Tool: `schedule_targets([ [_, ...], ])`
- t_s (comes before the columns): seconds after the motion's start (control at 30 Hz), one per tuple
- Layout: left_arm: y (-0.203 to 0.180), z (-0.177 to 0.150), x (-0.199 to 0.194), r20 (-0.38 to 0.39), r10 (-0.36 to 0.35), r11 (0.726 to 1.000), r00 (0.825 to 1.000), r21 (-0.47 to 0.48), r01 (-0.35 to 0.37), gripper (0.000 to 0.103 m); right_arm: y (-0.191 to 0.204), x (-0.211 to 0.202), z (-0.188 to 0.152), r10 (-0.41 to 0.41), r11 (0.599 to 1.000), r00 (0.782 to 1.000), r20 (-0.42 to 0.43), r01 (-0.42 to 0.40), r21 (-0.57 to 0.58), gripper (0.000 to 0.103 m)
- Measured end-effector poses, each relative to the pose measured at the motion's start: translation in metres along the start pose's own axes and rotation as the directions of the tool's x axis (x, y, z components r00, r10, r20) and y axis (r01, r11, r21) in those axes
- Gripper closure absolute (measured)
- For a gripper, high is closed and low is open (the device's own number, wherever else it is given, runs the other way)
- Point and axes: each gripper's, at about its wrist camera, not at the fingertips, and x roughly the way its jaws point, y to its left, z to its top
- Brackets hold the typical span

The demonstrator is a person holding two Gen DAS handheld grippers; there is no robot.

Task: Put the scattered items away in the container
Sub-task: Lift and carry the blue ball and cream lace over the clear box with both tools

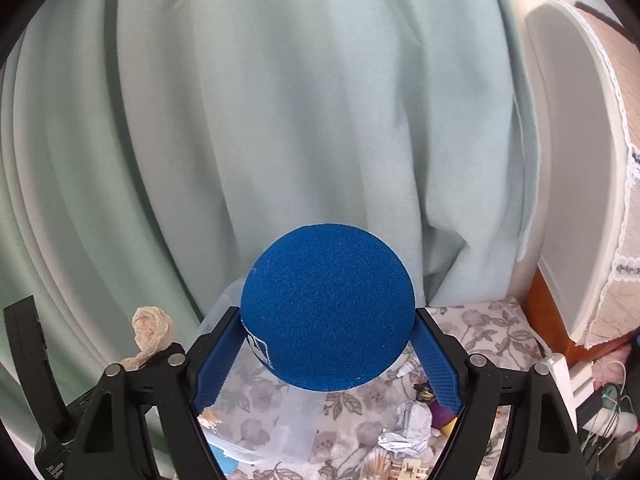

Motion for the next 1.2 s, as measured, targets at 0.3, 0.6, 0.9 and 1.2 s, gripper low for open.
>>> schedule_targets([
  [0.3,0.041,-0.011,0.005,-0.025,0.055,0.996,0.998,-0.075,-0.056,0.080,0.044,0.031,-0.030,0.082,0.994,0.990,-0.112,-0.090,-0.068,0.018],
  [0.6,0.057,-0.023,0.024,-0.063,0.056,0.992,0.996,-0.113,-0.063,0.080,0.056,0.059,-0.052,0.104,0.986,0.972,-0.210,-0.128,-0.103,0.018],
  [0.9,0.060,-0.039,0.049,-0.127,0.050,0.990,0.991,-0.126,-0.066,0.079,0.065,0.071,-0.063,0.114,0.987,0.954,-0.277,-0.141,-0.080,0.018],
  [1.2,0.071,-0.049,0.060,-0.156,0.059,0.988,0.986,-0.135,-0.081,0.079,0.066,0.089,-0.071,0.121,0.985,0.937,-0.327,-0.153,-0.075,0.018],
])
